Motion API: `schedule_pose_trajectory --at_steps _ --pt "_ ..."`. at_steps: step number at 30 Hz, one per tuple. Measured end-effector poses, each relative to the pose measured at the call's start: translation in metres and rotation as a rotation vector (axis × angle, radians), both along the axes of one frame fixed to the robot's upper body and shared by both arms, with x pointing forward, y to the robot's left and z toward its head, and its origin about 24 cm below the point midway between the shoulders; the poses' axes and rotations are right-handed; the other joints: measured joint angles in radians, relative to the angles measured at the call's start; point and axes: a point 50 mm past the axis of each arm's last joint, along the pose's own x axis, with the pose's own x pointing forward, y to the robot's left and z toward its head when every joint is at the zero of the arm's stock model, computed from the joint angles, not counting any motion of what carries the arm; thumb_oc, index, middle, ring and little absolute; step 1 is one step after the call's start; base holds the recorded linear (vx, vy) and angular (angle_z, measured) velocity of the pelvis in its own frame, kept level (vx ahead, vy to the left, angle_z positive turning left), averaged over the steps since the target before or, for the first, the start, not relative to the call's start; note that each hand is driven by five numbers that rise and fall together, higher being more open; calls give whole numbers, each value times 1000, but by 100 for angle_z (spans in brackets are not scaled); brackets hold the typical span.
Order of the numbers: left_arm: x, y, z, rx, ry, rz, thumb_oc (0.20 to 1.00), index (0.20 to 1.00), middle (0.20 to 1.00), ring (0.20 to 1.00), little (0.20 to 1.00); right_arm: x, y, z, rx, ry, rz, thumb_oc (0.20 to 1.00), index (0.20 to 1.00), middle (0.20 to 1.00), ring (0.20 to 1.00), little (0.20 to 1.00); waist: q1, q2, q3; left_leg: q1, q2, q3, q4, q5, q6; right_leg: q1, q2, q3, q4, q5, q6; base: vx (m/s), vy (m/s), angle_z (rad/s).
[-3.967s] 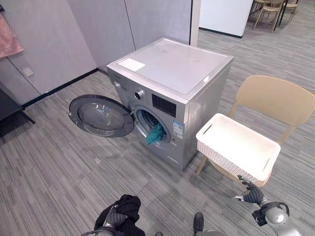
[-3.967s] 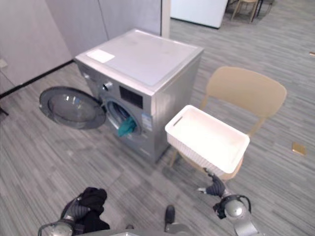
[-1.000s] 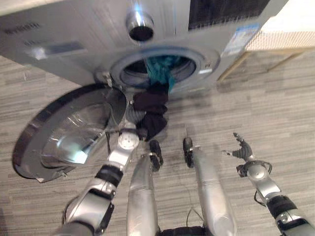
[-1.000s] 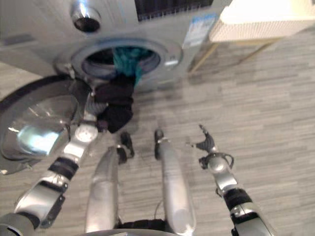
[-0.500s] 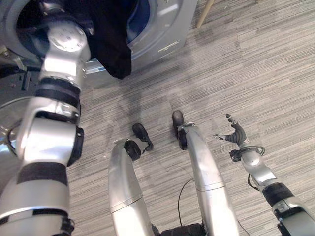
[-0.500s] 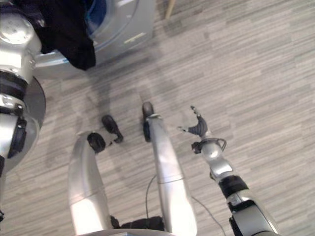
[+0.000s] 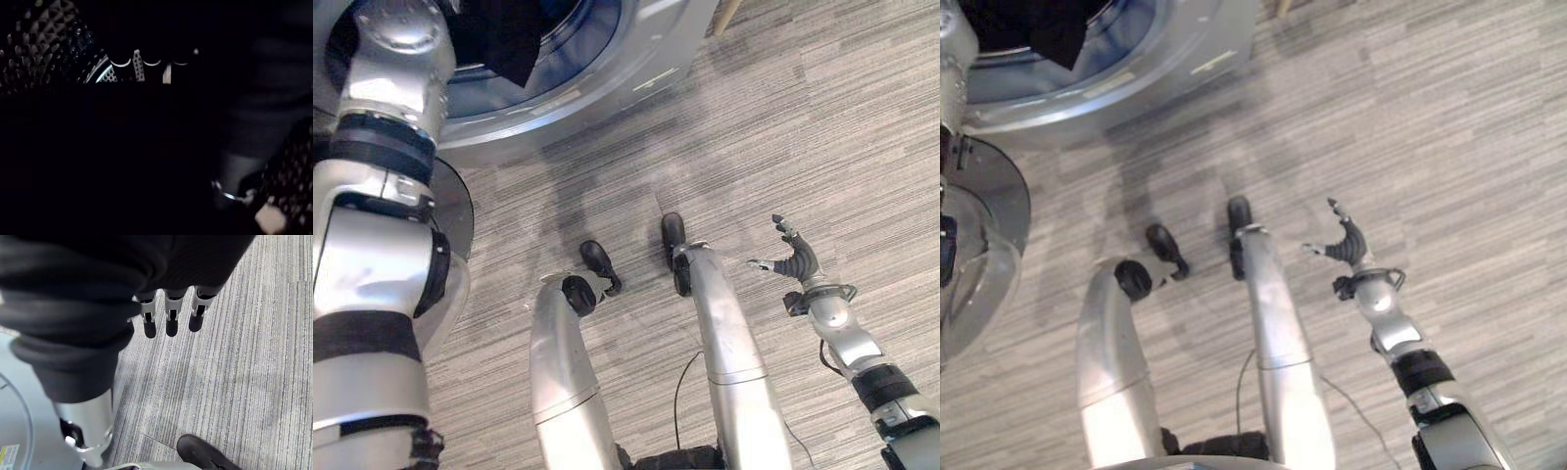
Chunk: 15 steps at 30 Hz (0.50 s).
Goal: Grab the laundry basket,head to the washer,open it,put in the laundry and shut it.
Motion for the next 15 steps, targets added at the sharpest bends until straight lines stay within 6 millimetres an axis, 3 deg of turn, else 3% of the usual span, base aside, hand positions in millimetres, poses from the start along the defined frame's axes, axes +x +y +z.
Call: schedule_pose_trajectory --at_steps 3,6,10,11,12,15 --pt "19 -18 -43 150 156 -57 1000 1000 1000 1000 1000 -1 -1 -3 -4 13 -3 1000 1000 1000 1000 1000 14 5 -3 16 -9 -3 -26 10 -1 18 -8 -4 -17 2 3 2 -29 8" --pt "28 -20 -78 193 271 -71 1000 1000 1000 1000 1000 -1 -2 -2 -2 7 -3 1000 1000 1000 1000 1000 15 5 -5 48 -12 -8 -47 19 -11 55 -10 -11 -38 6 -5 -10 -24 6" --pt "30 -18 -93 271 328 -36 1000 1000 1000 1000 1000 -1 -5 -6 -5 25 -16 1000 1000 1000 1000 1000 26 4 -8 102 -21 -8 -94 34 -18 110 -12 -14 -75 6 -5 -24 -20 7" --pt "32 -19 -117 293 378 -43 1000 1000 1000 1000 1000 -9 -8 -20 -7 71 -29 1000 1000 1000 1000 1000 25 15 -112 59 -35 -7 -117 36 -20 62 -22 -14 -82 3 -7 -52 -23 18" --pt "32 -18 -127 313 396 -37 1000 1000 1000 1000 1000 -11 -9 -23 -6 80 -32 1000 1000 1000 1000 1000 34 18 -141 46 -38 -7 -125 39 -17 49 -25 -17 -85 4 -8 -72 -32 17" --pt "30 -25 -154 392 440 -35 1000 1000 1000 1000 1000 -9 -8 -26 -3 93 -41 1000 1000 1000 1000 1000 48 17 -141 82 -43 -12 -152 52 -29 88 -30 -27 -108 10 -9 -57 -10 8"
